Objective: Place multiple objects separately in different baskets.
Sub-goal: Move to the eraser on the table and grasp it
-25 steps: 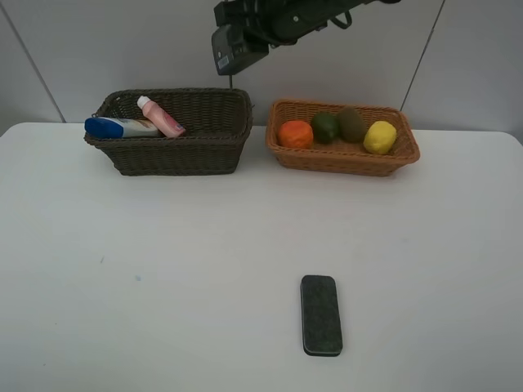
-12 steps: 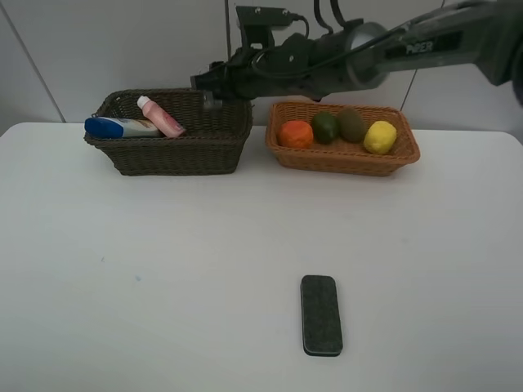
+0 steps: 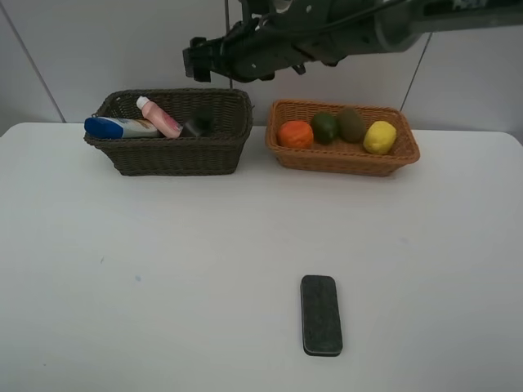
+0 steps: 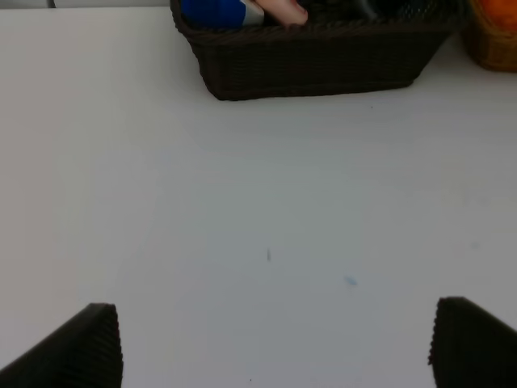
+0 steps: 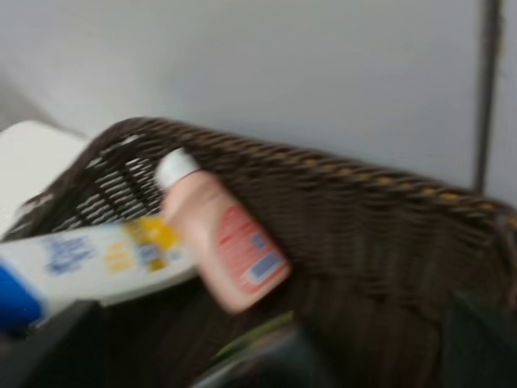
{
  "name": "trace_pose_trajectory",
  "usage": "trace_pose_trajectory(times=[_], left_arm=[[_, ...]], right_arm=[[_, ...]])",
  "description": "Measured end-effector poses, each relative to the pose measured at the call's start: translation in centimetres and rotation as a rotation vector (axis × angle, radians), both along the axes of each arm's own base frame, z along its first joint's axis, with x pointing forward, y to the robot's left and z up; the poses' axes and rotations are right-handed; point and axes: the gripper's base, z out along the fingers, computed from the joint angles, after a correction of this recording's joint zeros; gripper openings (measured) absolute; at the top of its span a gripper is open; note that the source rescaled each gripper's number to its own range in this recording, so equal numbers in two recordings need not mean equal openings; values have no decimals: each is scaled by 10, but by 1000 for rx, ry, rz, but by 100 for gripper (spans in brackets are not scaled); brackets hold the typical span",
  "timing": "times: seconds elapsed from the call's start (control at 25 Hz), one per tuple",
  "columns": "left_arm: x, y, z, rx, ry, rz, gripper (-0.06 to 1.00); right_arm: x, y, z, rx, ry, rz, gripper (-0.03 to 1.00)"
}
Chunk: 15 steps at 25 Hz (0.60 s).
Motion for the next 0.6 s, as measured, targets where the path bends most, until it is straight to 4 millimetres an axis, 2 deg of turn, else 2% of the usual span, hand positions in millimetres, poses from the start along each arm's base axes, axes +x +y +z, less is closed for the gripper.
trace_pose_trajectory(times=[0.12, 0.24, 0.36, 0.44, 0.6], left_arm=[[0, 0, 0, 0, 0, 0, 100], [0, 0, 0, 0, 0, 0, 100], [0, 0, 0, 0, 0, 0, 100], [0, 0, 0, 0, 0, 0, 100], [0, 0, 0, 0, 0, 0, 100]], right_arm=[[-25, -8, 33, -18, 161, 77, 98], [-49, -34, 51, -111, 420, 74, 98], [-68, -65, 51, -348, 635, 4, 98], [-69, -78, 47, -470, 653, -70, 98], [-72, -88, 33, -546, 689, -142, 98]])
